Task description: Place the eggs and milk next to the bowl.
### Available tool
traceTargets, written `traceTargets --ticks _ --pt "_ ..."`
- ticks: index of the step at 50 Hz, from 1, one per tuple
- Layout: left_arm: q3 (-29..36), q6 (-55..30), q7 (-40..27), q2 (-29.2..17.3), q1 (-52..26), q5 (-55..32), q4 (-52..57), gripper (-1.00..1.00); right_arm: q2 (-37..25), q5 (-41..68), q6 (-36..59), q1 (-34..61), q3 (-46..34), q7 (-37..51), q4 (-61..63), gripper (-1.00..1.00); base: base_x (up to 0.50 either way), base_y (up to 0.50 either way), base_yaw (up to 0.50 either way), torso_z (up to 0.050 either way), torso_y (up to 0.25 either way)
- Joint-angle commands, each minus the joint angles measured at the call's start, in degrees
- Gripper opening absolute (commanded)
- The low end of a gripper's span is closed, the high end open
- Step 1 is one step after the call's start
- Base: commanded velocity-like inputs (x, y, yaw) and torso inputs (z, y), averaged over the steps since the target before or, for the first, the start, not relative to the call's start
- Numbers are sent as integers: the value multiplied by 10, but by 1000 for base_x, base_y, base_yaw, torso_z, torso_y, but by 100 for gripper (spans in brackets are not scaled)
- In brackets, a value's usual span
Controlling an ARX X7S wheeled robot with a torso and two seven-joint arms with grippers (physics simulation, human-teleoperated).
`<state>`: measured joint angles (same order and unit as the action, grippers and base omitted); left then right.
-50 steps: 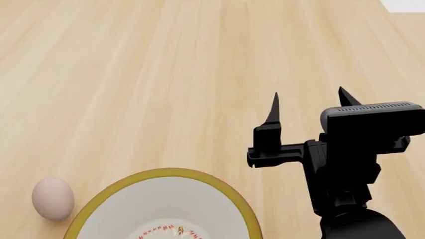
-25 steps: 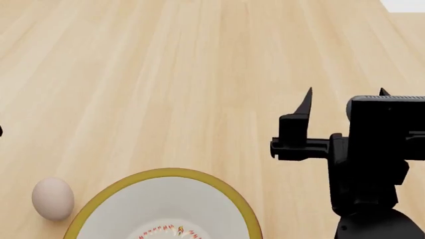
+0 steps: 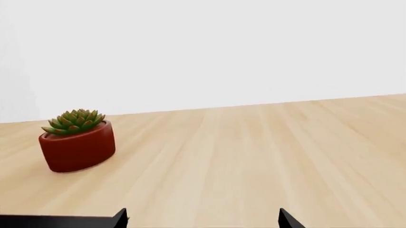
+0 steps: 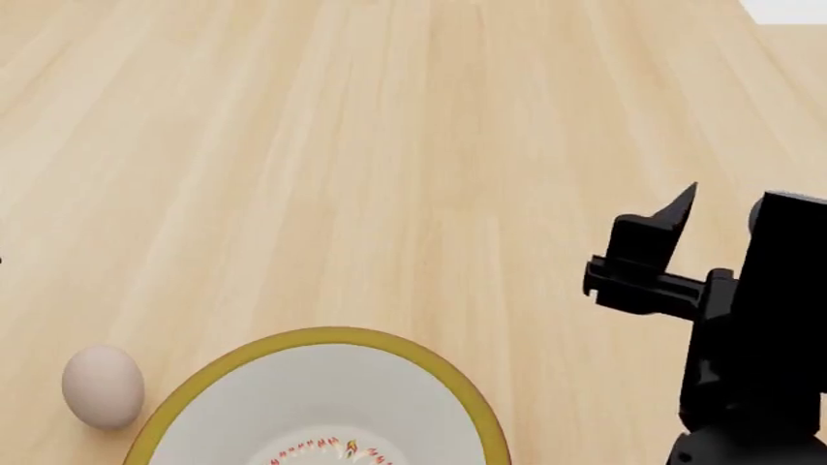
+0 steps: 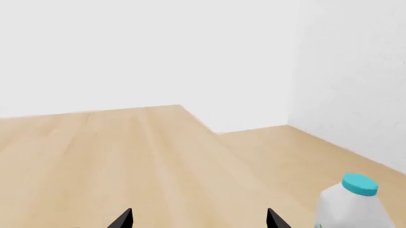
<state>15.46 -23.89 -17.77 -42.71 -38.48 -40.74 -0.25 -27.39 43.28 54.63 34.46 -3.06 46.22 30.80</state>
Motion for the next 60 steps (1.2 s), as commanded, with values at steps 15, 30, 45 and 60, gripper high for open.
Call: traceTargets --ticks 15,30,45,60 --pt "-10 1 8 11 2 9 3 100 21 13 73 -13 63 93 20 100 0 0 0 0 0" --pt "-4 15 20 18 2 19 -18 100 -5 20 86 -27 81 95 35 100 0 0 0 0 0" --pt "-1 25 27 24 0 26 -35 100 -33 35 96 -53 120 90 33 100 0 0 0 0 0" --pt "0 17 21 23 2 22 -24 100 -62 25 84 -74 132 70 7 100 0 0 0 0 0"
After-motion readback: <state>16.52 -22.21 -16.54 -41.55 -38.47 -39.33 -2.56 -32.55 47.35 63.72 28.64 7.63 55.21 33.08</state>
